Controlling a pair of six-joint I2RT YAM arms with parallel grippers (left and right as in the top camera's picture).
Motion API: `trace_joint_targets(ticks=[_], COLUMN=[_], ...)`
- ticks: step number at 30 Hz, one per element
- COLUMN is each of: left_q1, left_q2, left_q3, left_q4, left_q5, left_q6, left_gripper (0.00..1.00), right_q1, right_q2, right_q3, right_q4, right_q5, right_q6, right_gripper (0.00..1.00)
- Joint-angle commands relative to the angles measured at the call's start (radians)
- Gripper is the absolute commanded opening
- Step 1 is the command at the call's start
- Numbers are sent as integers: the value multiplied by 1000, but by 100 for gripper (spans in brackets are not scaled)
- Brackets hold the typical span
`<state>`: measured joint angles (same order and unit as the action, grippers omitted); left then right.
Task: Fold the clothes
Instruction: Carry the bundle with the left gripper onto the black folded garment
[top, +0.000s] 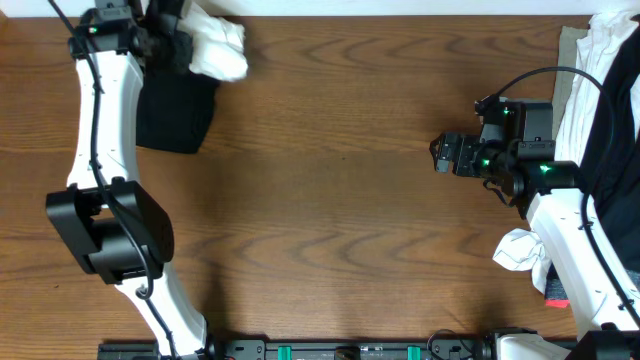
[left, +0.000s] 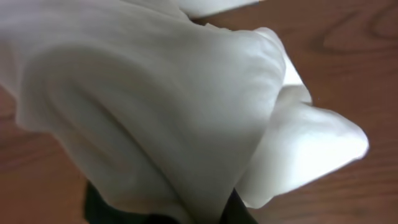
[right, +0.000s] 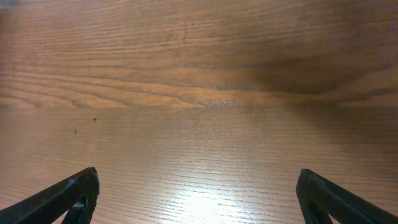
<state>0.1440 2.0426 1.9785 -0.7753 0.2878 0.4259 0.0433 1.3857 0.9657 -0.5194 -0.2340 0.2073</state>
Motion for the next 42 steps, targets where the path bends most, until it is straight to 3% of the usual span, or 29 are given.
trace_joint_targets(ticks=[1,22,23,25,27,28,36,42], left_q1=[26,187,191,197,203,205,215,213], left_q2=[-15,151,155,158,158,157,113,1], left_q3=[28,0,0,0,0,0,30,38], left_q4=[6,-165,-175,-196,-214,-219,-239,-183], left_q5=[-20,-23,-31,-66,-107,-130,-207,10], left_q6=[45,44,44,44,40,22,-174,-296], left_gripper=[6,6,8,25,65,77,86,84], right_q1=[-7,-6,-6,-7,-6,-6,-7,-7], right_q2=[-5,-5,-5,-5,-5,-5,-5,-5], right_q3=[1,1,1,1,1,1,1,1], right_q4=[-1,-1,-1,-1,-1,-1,-1,-1], right_q5=[7,7,7,7,7,7,7,7], right_q6=[-6,-6,-6,-6,-6,-6,-6,-6], right_gripper=[99,99,99,99,99,99,99,99])
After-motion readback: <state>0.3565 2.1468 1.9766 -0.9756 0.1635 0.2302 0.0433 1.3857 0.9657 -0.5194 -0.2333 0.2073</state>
